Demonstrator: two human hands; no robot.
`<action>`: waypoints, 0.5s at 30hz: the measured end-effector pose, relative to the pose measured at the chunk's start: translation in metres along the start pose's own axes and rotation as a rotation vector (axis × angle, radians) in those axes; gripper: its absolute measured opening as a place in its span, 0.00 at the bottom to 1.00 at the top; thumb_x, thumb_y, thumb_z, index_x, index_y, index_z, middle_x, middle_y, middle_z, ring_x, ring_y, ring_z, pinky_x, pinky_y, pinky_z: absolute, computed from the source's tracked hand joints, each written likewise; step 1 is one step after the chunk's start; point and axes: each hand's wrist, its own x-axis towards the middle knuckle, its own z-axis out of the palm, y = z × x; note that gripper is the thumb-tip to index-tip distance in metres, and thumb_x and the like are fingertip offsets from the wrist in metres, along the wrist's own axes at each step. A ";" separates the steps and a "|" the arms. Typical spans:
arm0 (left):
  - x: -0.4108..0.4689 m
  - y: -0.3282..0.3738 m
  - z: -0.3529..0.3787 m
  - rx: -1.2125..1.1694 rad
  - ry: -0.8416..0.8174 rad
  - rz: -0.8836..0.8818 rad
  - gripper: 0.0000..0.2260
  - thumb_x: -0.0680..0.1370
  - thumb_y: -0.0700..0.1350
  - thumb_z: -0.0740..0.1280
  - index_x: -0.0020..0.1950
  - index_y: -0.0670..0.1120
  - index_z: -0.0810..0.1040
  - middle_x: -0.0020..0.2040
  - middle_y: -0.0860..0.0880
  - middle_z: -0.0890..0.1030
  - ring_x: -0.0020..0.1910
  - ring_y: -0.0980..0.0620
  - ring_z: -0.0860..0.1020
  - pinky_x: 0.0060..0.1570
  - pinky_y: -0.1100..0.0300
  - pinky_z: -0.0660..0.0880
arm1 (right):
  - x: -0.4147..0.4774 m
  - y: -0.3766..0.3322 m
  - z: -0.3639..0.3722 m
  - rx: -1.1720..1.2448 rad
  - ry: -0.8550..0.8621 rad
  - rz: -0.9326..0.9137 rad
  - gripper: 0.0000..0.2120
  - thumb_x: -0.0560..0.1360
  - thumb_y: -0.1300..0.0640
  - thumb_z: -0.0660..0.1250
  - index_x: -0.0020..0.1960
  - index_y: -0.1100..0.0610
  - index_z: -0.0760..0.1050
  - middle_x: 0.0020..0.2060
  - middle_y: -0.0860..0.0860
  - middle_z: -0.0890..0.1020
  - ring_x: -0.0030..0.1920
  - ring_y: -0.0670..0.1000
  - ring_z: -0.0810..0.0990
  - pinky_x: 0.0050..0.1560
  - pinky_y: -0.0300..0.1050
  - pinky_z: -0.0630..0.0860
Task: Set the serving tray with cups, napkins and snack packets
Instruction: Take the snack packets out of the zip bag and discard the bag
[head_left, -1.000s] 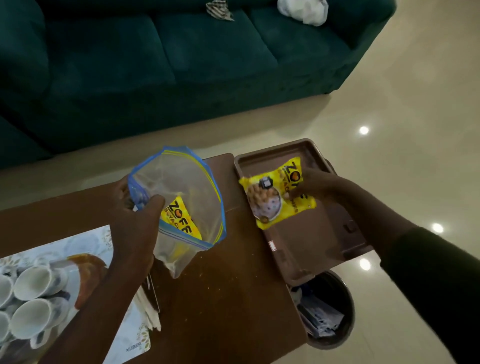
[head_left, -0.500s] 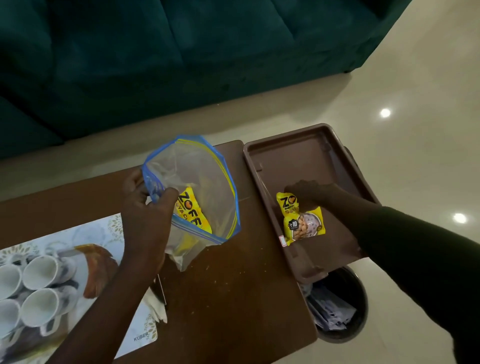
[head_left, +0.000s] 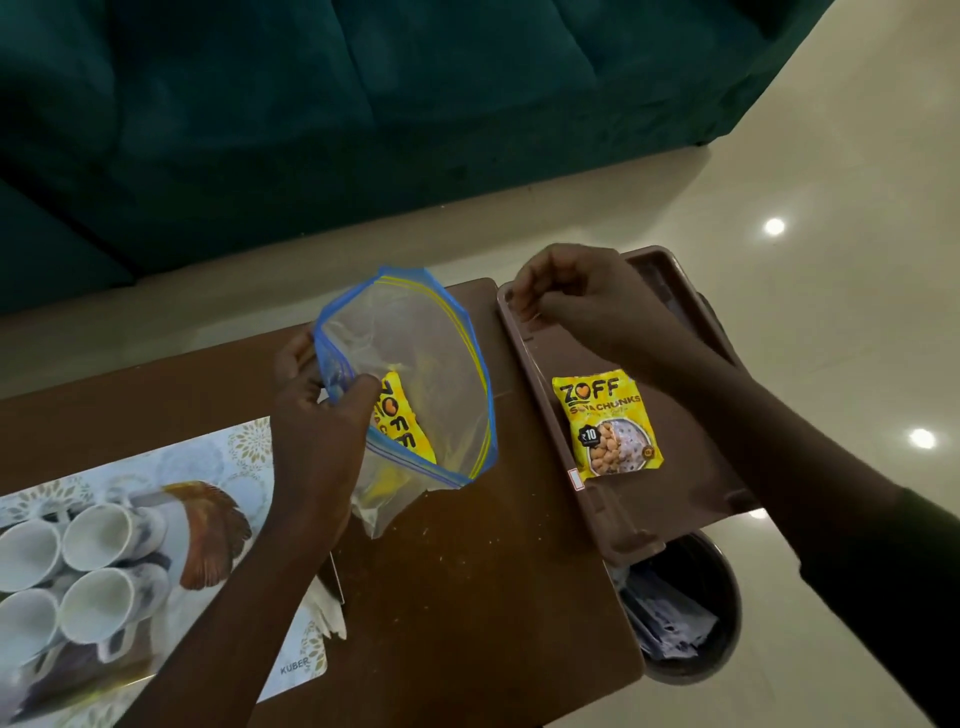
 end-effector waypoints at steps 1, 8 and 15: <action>-0.002 0.001 0.000 -0.003 -0.011 -0.007 0.16 0.69 0.45 0.67 0.42 0.70 0.79 0.66 0.38 0.75 0.58 0.38 0.79 0.55 0.42 0.79 | -0.008 -0.017 0.009 0.149 -0.070 -0.010 0.13 0.71 0.75 0.59 0.46 0.63 0.78 0.39 0.58 0.83 0.40 0.50 0.82 0.45 0.45 0.81; -0.020 -0.004 -0.024 -0.003 0.013 -0.004 0.22 0.67 0.45 0.66 0.55 0.69 0.78 0.65 0.41 0.77 0.59 0.41 0.79 0.54 0.50 0.78 | -0.006 -0.017 0.112 -0.156 -0.587 0.357 0.11 0.75 0.56 0.68 0.49 0.65 0.81 0.40 0.56 0.82 0.42 0.53 0.82 0.48 0.47 0.80; -0.038 -0.006 -0.004 0.057 -0.171 0.031 0.28 0.69 0.40 0.67 0.62 0.69 0.74 0.73 0.51 0.71 0.70 0.49 0.72 0.66 0.45 0.74 | 0.003 0.048 0.137 -0.661 -0.591 0.536 0.18 0.75 0.48 0.66 0.52 0.64 0.79 0.45 0.60 0.82 0.44 0.55 0.79 0.43 0.44 0.72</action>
